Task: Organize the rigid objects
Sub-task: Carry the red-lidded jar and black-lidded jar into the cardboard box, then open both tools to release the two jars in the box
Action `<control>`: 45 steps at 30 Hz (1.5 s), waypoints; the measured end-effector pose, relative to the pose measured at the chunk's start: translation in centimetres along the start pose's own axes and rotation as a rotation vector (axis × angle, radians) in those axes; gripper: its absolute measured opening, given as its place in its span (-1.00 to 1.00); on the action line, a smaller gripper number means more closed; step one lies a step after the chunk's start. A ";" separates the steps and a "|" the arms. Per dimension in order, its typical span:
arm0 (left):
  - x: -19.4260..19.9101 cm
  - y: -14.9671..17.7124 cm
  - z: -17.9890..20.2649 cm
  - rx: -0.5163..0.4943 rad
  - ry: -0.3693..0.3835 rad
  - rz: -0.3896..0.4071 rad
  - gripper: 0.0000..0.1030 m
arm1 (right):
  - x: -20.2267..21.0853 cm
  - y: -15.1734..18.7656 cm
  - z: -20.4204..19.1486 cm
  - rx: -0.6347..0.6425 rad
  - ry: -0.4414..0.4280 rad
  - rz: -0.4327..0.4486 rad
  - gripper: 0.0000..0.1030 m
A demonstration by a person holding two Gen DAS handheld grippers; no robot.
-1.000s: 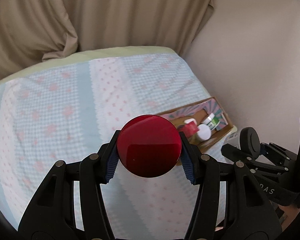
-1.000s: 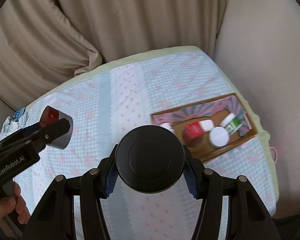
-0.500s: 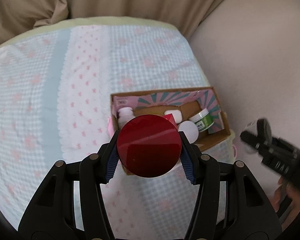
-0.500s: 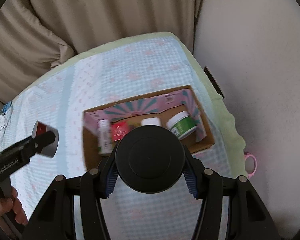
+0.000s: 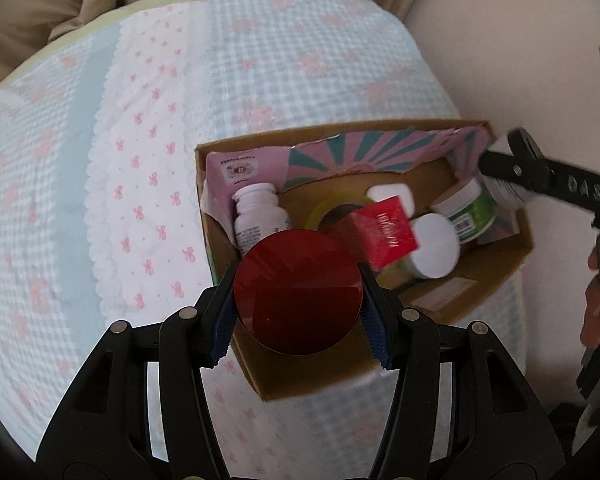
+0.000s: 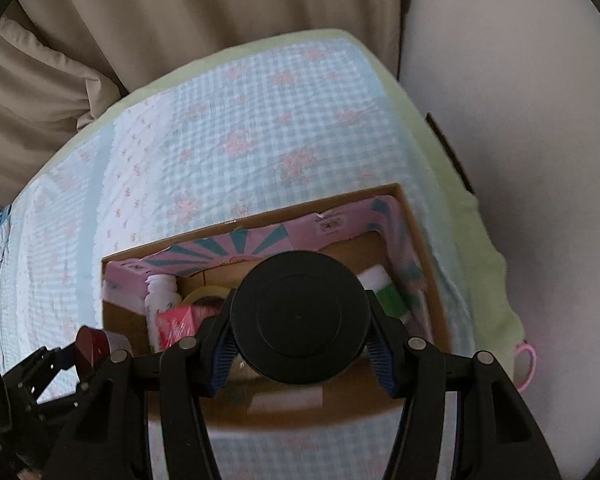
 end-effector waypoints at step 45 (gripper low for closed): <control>2.5 3.2 1.9 -0.135 -0.013 0.028 1.00 | -2.1 1.2 -0.8 -0.047 -0.137 -0.033 1.00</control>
Point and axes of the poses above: each gripper's, at about its wrist camera, not at the fingertips, and x roughly against the way its jaws point, z to its right, y to its underside, the point moved 4 cm from there along -x, roughly the way its jaws point, and after that the axes turned 14 degrees about x, right-handed, at the moved point
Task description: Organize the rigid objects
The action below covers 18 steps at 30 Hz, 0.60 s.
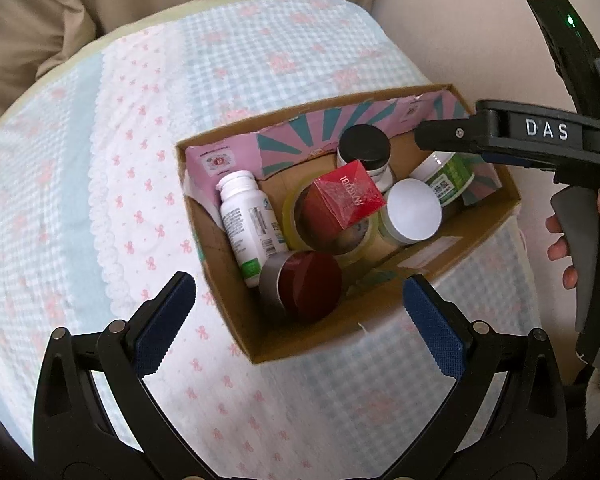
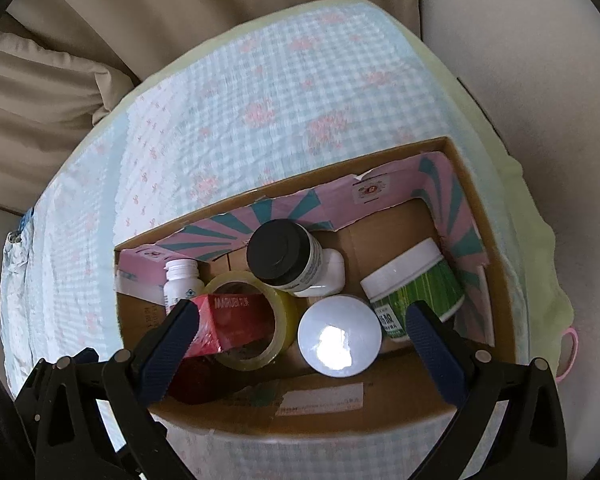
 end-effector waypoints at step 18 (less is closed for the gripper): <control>23.8 0.0 -8.4 0.103 -0.007 0.265 1.00 | 17.2 2.5 -11.5 0.117 0.086 0.170 1.00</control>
Point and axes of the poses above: each gripper's, at about its wrist camera, not at the fingertips, and x roughly against the way its jaws point, z to its right, y to its underside, the point moved 4 cm from there along -x, roughly the way its jaws point, and after that the axes turned 14 degrees about x, right-handed, at the moved point
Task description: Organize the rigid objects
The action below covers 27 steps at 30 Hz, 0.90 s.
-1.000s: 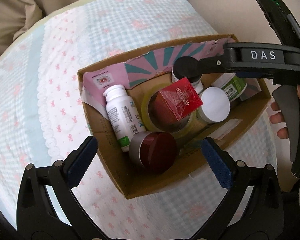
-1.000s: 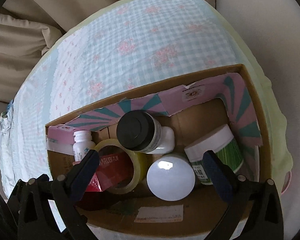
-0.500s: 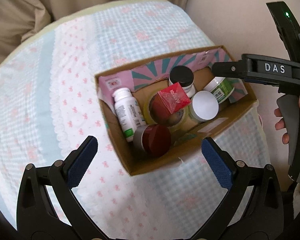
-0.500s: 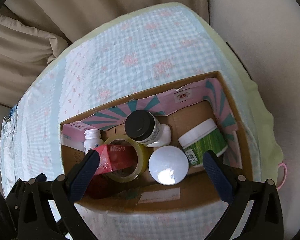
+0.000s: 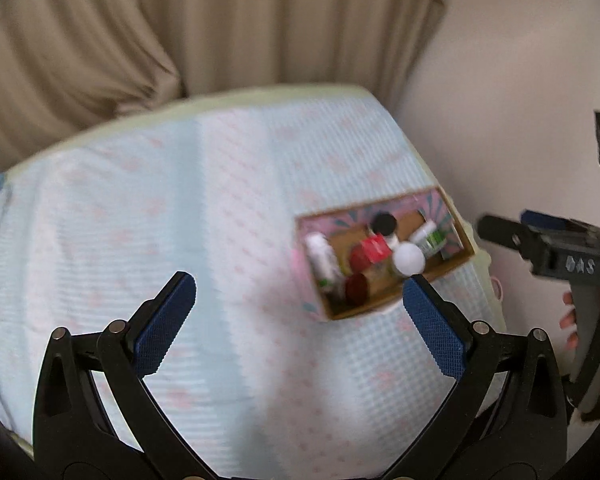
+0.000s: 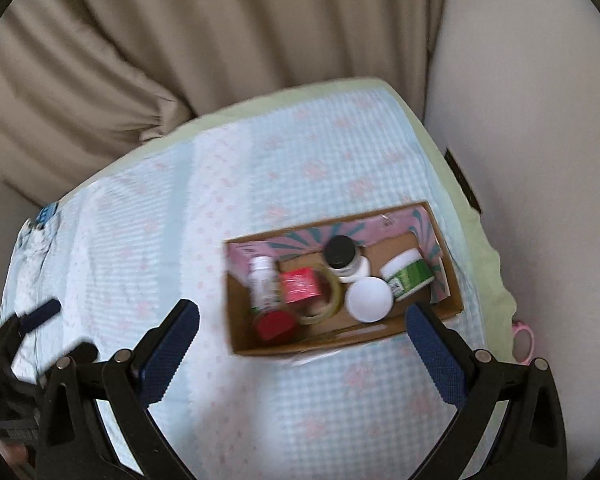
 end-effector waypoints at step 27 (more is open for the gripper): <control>16.9 0.8 -12.6 0.113 -0.111 0.335 1.00 | 11.6 0.9 -18.2 0.207 0.068 0.222 1.00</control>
Point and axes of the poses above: each gripper's, at about its wrist camera, not at the fingertips, and x roughly against the way its jaws point, z to its right, y to its underside, the point moved 4 cm from there along -x, roughly the way its jaws point, and after that the axes turned 14 degrees about x, right-handed, at the moved point
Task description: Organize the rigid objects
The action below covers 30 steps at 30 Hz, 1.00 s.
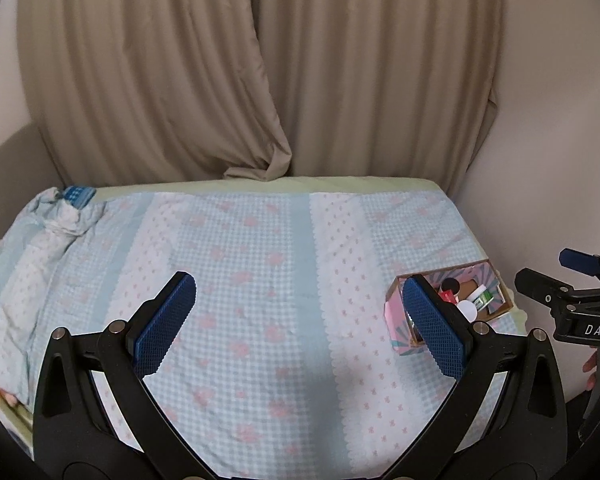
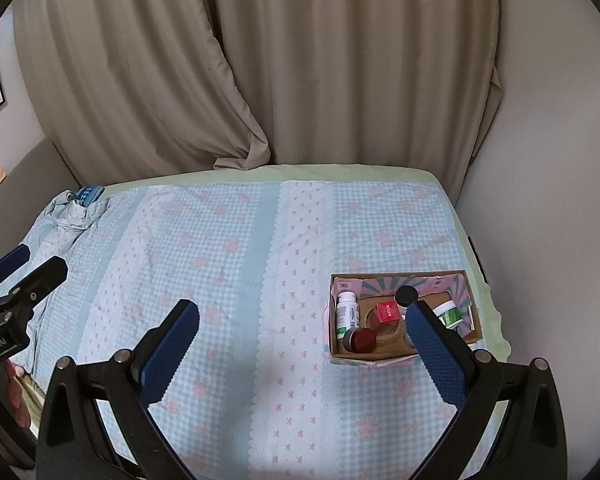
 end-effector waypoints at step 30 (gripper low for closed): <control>0.0 0.4 -0.3 -0.005 0.009 0.002 1.00 | 0.9 0.0 0.4 -0.004 0.058 0.013 1.00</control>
Point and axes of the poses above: each gripper's, at about its wrist camera, not at the fingertips, and x roughly against the way its jaws point, z to its right, y to its underside, the point moved 4 cm from there along -x, roughly the way its jaws point, and after that the axes turned 14 degrees about x, right-handed, at the moved point
